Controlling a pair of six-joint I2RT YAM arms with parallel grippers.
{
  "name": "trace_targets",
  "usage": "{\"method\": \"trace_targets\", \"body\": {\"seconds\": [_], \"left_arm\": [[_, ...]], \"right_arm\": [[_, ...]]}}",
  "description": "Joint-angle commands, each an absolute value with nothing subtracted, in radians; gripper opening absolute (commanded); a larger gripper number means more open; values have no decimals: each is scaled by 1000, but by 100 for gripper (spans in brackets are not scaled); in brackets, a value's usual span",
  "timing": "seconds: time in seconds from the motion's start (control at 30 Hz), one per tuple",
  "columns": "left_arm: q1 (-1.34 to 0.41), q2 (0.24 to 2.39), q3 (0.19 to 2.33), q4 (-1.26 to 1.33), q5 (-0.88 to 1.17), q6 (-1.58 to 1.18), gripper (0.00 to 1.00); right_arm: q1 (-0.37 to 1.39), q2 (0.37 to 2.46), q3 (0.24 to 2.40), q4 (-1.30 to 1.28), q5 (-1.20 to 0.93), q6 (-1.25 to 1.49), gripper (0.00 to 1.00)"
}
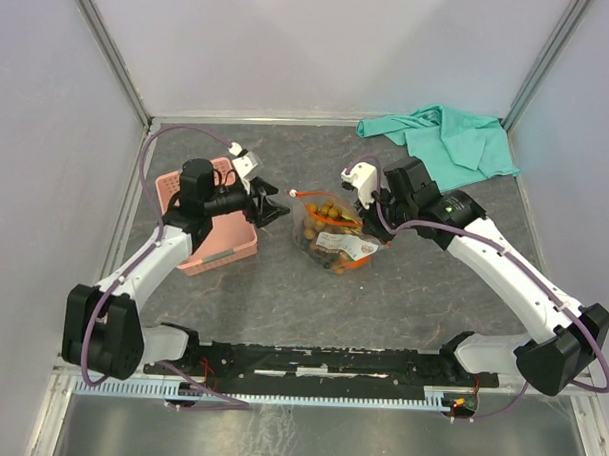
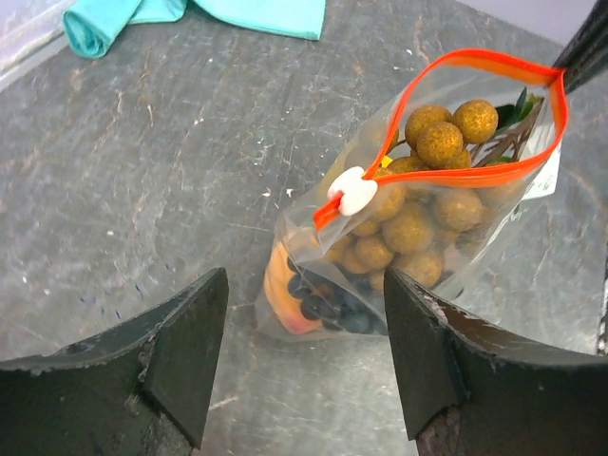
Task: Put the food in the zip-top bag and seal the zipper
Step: Zip the zipper food storage bag at the center of the board.
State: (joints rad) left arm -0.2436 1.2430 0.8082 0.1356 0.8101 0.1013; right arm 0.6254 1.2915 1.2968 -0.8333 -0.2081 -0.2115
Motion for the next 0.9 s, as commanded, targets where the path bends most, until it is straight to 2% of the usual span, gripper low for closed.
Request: {"method": "trace_targets", "body": {"seconds": [0.0,0.17,0.4,0.6,0.73,0.83,0.87], "left_arm": [[-240,1324,883,215,985,325,72],[-239,1392,919,210,1060,377,70],[-247,1472,993,187,1202,399,54],[-256,1518,1021,164,1232,419,42],[-269,1524,1038,162,1260,406,24],[-268,1497,1051,103,1250,432,5],[-268,1488,1063,48,1244,465,3]], "right_arm": [[623,1284,1354,-821,-221,-222,2],[623,1283,1355,-825,-218,-226,2],[622,1296,1360,-827,-214,-230,2],[621,1299,1369,-827,-205,-230,2],[622,1304,1376,-827,-195,-230,2],[622,1298,1377,-831,-177,-236,2],[623,1292,1377,-830,-165,-236,4]]}}
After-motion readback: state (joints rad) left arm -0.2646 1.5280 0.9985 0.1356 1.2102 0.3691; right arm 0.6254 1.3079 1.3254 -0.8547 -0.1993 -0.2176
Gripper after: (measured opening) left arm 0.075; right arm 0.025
